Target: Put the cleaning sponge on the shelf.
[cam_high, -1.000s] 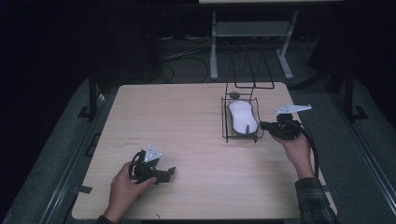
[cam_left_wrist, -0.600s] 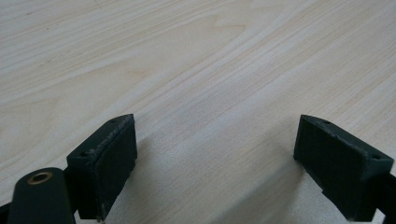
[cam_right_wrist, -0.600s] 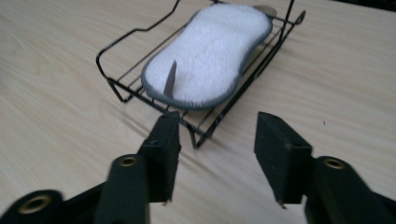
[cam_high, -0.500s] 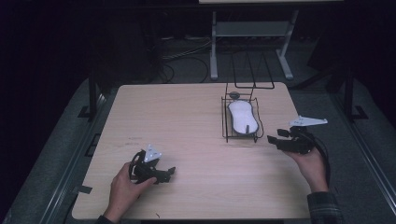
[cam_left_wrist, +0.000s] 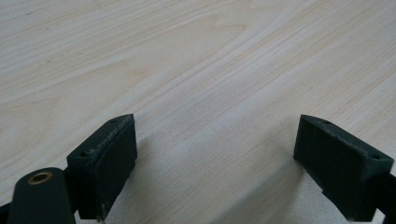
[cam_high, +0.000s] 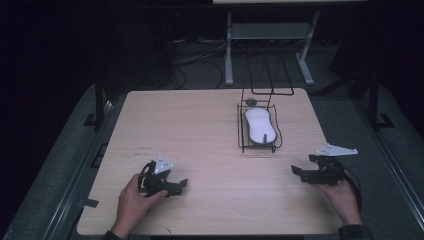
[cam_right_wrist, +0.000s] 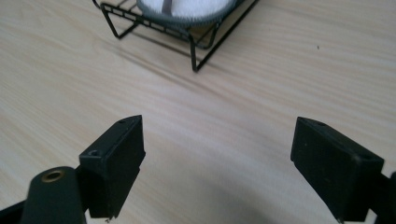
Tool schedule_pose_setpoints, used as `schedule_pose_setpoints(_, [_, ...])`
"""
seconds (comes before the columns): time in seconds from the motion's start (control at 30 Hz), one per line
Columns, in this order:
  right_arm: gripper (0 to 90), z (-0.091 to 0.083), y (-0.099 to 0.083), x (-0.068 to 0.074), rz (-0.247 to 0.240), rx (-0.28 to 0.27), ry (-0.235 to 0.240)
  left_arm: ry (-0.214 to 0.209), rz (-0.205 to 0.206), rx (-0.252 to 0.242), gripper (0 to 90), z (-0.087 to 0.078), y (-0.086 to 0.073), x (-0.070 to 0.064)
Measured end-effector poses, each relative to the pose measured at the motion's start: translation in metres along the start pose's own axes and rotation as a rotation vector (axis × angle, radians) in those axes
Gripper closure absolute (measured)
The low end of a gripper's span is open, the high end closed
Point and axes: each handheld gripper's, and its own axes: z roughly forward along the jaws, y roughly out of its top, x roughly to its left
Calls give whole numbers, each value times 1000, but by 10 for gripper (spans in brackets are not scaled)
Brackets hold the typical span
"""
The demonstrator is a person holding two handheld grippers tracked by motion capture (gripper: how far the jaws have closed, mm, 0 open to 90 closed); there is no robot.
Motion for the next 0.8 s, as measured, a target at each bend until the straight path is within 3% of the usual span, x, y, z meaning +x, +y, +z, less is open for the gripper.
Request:
schedule_pose_setpoints(0.27, [111, -2, -24, 4, 23, 40, -29, 0, 0, 0, 125, 0, 0, 0])
schedule_pose_setpoints(0.5, [29, 2, -38, 9, -2, 59, -63, 0, 0, 0, 125, 0, 0, 0])
schedule_pose_setpoints(0.8, [27, 9, -47, 13, -20, 80, -90, 0, 0, -1, 125, 0, 0, 0])
